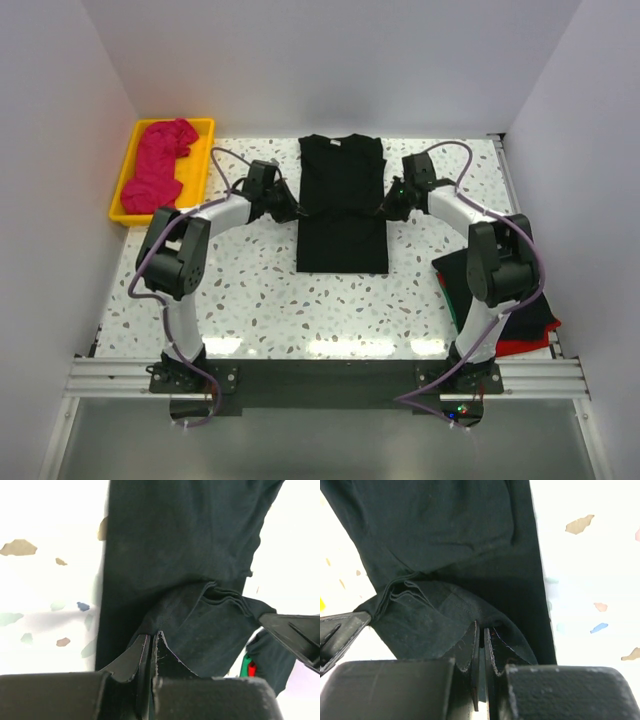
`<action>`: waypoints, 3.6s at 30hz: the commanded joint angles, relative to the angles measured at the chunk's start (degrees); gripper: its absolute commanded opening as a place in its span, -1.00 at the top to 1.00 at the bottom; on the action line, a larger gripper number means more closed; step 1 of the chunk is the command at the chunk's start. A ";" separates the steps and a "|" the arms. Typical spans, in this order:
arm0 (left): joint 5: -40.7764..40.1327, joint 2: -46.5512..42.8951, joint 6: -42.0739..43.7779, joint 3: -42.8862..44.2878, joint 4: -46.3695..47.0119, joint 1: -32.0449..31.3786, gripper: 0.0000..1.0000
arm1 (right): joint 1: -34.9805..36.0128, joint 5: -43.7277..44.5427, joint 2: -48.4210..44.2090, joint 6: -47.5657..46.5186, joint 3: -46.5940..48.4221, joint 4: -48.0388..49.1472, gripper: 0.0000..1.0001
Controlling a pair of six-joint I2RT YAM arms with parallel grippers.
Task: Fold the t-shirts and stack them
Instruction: Fold the tshirt
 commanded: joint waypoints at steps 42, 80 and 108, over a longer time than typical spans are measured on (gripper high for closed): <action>2.40 -7.42 1.24 -22.04 14.32 -9.26 1.00 | 10.04 -0.13 -10.70 -1.26 -25.06 11.90 0.06; 0.47 -25.33 -3.60 -46.57 14.25 -14.52 1.00 | 13.11 -2.77 -40.40 2.60 -49.40 4.96 0.13; -6.73 -12.43 5.27 -13.44 0.27 -6.98 1.00 | 5.83 -1.98 -12.47 -5.57 -13.30 5.22 0.46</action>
